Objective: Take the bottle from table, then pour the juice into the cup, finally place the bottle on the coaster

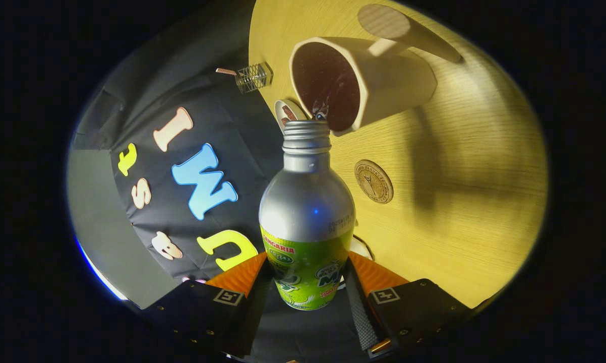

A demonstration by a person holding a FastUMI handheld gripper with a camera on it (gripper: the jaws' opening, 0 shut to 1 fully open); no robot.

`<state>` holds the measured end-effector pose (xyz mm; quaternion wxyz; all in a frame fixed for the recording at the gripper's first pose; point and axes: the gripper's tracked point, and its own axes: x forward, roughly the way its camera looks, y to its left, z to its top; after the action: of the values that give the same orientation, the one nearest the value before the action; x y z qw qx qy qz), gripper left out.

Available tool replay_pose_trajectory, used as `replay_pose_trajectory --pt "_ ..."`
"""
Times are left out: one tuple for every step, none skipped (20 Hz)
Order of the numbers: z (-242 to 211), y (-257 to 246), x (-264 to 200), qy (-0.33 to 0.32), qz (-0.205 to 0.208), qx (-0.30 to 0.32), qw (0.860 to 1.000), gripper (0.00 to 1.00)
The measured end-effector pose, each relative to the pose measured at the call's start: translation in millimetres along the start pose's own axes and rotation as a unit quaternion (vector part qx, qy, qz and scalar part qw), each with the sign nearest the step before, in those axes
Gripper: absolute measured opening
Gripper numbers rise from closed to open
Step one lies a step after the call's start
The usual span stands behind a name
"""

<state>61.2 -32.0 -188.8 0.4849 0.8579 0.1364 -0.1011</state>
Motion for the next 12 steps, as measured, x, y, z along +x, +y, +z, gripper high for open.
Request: replay_pose_trajectory --pt "2 2 0 -0.001 0.001 0.005 1.0 0.76" --pt "3 5 -1 -0.003 0.002 0.009 1.0 0.77" --pt "4 6 1 -0.004 0.001 0.014 1.0 0.77" --pt "6 8 1 -0.006 0.002 0.02 1.0 0.77" --pt "8 11 1 -0.008 0.004 0.027 1.0 0.77" --pt "10 14 0 -0.01 0.007 0.033 0.999 0.77" --pt "10 17 -1 -0.01 0.011 0.038 0.999 0.77" --pt "10 20 -1 -0.011 0.014 0.041 0.999 0.77" --pt "11 22 -1 -0.012 0.016 0.043 0.999 0.76" --pt "12 25 -3 -0.013 0.018 0.046 0.999 0.77" --pt "12 26 -2 -0.013 0.019 0.05 0.998 0.77" --pt "12 27 -2 -0.014 0.019 0.053 0.998 0.76"
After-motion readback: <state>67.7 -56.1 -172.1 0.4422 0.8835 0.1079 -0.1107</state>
